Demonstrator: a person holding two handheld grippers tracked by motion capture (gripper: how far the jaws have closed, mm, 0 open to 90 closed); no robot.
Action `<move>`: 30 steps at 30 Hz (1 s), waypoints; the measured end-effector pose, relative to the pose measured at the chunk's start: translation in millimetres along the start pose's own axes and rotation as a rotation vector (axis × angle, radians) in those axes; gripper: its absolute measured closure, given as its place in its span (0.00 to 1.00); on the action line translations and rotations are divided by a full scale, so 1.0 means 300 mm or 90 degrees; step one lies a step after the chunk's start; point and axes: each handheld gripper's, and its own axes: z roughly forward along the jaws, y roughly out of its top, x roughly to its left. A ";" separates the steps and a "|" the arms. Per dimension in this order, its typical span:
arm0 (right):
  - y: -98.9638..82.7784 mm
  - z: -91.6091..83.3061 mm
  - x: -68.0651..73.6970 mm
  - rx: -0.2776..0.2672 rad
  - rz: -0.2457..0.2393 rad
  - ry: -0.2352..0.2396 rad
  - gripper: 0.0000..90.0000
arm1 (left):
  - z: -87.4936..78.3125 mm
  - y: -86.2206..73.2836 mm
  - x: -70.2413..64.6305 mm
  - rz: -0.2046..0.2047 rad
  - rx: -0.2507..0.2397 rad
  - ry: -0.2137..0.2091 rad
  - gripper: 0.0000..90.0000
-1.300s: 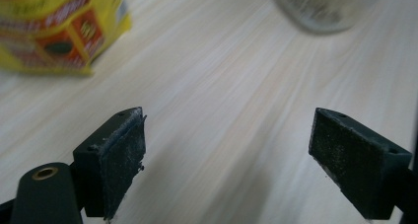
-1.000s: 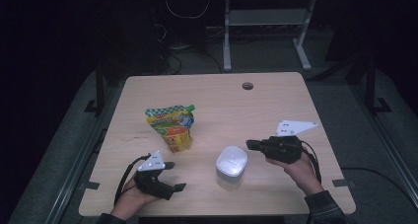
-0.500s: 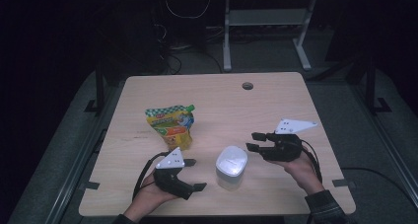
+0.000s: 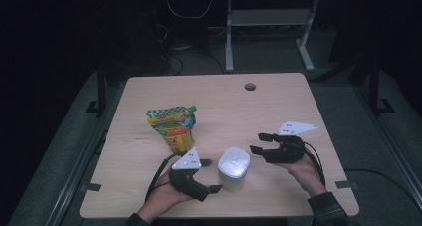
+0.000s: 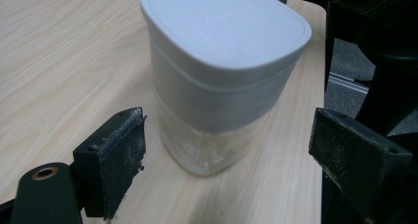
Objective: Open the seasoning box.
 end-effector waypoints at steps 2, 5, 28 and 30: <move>-0.008 -0.002 -0.005 0.001 0.001 -0.003 0.45 | 0.012 0.008 -0.002 0.000 -0.002 -0.002 0.15; -0.017 -0.007 -0.013 0.001 0.007 -0.009 0.45 | 0.031 0.020 -0.009 0.005 -0.003 0.001 0.15; -0.023 -0.013 -0.028 0.001 0.017 -0.021 0.44 | 0.097 0.059 -0.026 0.016 0.013 0.040 0.14; -0.023 -0.014 -0.028 0.001 0.018 -0.021 0.44 | 0.095 0.060 -0.026 0.008 0.006 0.038 0.14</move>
